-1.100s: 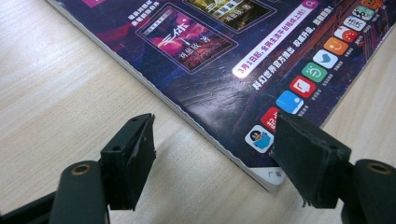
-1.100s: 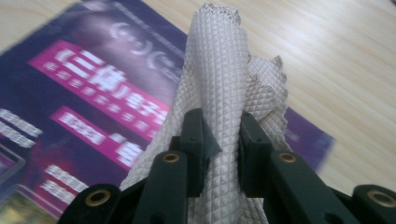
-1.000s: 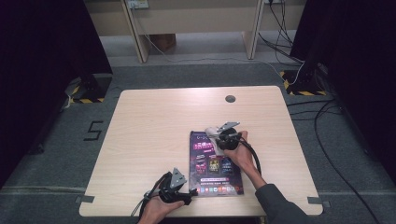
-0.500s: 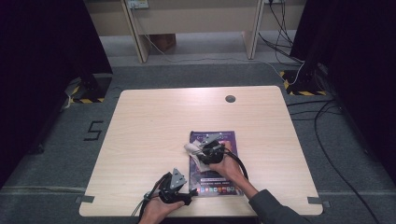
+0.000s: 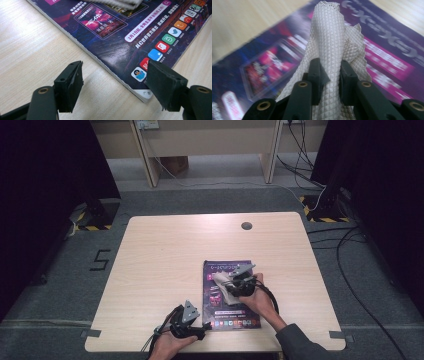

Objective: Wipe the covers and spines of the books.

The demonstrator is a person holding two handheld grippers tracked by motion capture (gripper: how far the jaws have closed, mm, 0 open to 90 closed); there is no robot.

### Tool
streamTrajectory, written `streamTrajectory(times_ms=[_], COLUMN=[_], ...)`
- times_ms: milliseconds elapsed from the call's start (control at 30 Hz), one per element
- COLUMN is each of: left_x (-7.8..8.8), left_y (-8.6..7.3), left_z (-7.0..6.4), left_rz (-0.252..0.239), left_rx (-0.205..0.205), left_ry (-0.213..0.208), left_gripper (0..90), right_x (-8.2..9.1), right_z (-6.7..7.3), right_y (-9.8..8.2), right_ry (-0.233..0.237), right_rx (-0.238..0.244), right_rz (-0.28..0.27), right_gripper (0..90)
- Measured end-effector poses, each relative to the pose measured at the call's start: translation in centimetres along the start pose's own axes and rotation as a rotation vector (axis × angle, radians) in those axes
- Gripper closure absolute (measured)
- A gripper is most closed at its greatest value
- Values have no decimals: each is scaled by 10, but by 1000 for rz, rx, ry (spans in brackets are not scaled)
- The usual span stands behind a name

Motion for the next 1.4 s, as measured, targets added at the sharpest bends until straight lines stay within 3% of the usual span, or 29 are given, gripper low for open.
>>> streamTrajectory(times_ms=[167, 300, 400, 500, 833, 1133, 1400], left_x=[0, 0, 0, 0, 0, 0, 0], left_y=[0, 0, 0, 0, 0, 0, 0], left_z=[0, 0, 0, 0, 0, 0, 0], left_rz=[0, 0, 1, 1, 1, 1, 0], left_rx=[-2, -2, 0, 0, 1, 2, 4], left_ry=[0, 0, 0, 1, 2, 2, 3], left_gripper=[290, 290, 290, 289, 288, 288, 288], right_x=[15, 22, 24, 23, 15, 13, 17], right_z=[-26, -33, -25, -15, 32, 56, 59], right_y=[-11, -18, -21, -22, -24, -28, -33], right_ry=[-62, -69, -78, -53, 65, 127, 150], right_rx=[-49, -76, -47, -22, 40, 74, 95], right_rz=[-5, -7, -2, 0, 12, 23, 30], right_gripper=[754, 757, 759, 759, 755, 749, 748])
Point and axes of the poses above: each handheld gripper's, and its own axes: x roughly backward along the jaws, y roughly out of its top, z roughly to its left, the point moved 4 cm from there along -x, roughly forward along the jaws, and after that the axes turned 10 degrees about -x, right-handed, at the moved point
